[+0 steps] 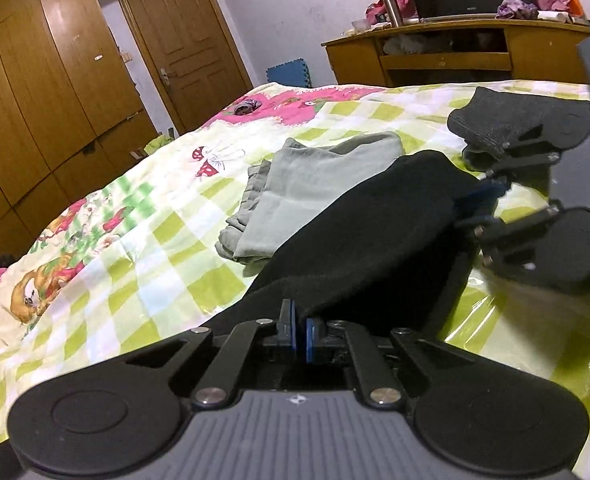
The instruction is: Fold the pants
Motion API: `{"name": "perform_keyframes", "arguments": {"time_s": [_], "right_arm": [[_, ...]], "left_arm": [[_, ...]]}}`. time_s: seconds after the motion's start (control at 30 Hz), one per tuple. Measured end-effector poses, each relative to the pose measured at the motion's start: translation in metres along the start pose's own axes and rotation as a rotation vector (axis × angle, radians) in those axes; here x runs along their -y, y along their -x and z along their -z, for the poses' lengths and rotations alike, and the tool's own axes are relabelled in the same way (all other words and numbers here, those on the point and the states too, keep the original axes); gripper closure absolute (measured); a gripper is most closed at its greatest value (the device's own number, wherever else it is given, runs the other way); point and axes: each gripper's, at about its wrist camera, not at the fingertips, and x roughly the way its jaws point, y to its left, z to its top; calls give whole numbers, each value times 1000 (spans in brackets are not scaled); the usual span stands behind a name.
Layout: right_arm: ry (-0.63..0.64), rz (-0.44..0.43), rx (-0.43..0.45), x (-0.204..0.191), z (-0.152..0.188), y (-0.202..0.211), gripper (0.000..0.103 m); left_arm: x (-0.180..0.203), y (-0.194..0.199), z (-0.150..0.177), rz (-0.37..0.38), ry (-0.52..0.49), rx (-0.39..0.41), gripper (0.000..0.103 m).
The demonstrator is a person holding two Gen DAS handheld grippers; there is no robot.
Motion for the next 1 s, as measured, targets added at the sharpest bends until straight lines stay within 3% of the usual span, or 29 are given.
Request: {"name": "perform_keyframes", "arguments": {"time_s": [0.23,0.4,0.47,0.5,0.53,0.7,0.9,1.0], "right_arm": [[121,45,7,-8,7,-15,72],[70,35,22,-4,4,-15,72],[55,24,7,-2,1,-18,79],[31,23,1,3,-1,-18,94],[15,24,2,7,-2,-15,99],[80,70,45,12,-4,8,99],[180,46,-86,2,22,-14,99],[89,30,-118,15,21,-14,98]], "left_arm": [[8,2,-1,17,-11,-7,81],[6,2,-1,27,-10,-9,81],[6,4,-2,30,-18,-7,81],[6,5,-2,32,-19,-7,81],[6,6,-3,36,-20,-6,81],[12,13,1,54,-58,-2,81],[36,1,27,110,-134,-98,81],[47,1,33,154,-143,-114,81]]}}
